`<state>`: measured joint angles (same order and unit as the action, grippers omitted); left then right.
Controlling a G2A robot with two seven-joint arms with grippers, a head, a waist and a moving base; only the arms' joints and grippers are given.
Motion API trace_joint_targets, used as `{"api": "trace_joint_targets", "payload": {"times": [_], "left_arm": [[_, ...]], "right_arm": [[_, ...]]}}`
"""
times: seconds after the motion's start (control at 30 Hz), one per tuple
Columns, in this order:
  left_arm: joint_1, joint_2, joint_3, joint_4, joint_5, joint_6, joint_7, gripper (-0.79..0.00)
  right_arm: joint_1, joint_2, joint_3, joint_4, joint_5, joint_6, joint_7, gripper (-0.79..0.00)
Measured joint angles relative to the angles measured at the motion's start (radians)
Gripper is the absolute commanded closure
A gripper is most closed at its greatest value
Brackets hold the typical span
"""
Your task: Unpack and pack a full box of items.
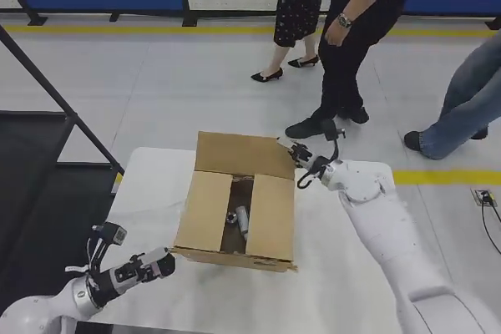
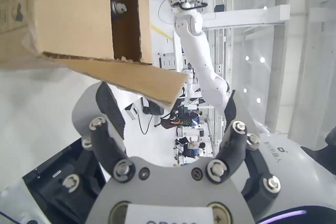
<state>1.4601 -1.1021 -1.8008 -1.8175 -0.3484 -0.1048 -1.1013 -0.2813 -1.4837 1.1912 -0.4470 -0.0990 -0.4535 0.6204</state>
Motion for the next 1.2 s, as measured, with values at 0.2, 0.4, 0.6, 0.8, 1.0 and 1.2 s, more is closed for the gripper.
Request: {"api": "trace_joint_targets", "payload": {"times": [0.2,0.4,0.6,0.8,1.0,1.2], "left_arm": [[-0.006,-0.001,0.038,-0.039,0.063,0.020,0.141,-0.785],[-0.015,-0.003,0.097,-0.078,0.205,0.039,0.294,-0.785],[-0.043,-0.006,0.170,-0.081,0.320,0.057,0.402,-0.785],[-0.072,-0.008,0.219,-0.066,0.358,0.068,0.437,-0.785],[-0.096,-0.008,0.251,-0.050,0.381,0.074,0.447,-0.785],[-0.129,-0.010,0.291,-0.033,0.419,0.090,0.471,-0.785]], "right_arm": [[0.008,0.017,0.036,0.009,0.086,-0.147,0.156,-0.785],[-0.009,0.042,0.058,-0.081,0.108,-0.165,0.281,-0.785],[-0.067,0.068,0.053,-0.303,0.045,-0.010,0.376,-0.785],[-0.194,0.102,0.075,-0.599,0.002,0.192,0.507,-0.785],[-0.290,0.118,0.084,-0.772,0.009,0.445,0.543,-0.785],[-0.312,0.119,0.069,-0.765,0.055,0.538,0.518,-0.785]]}}
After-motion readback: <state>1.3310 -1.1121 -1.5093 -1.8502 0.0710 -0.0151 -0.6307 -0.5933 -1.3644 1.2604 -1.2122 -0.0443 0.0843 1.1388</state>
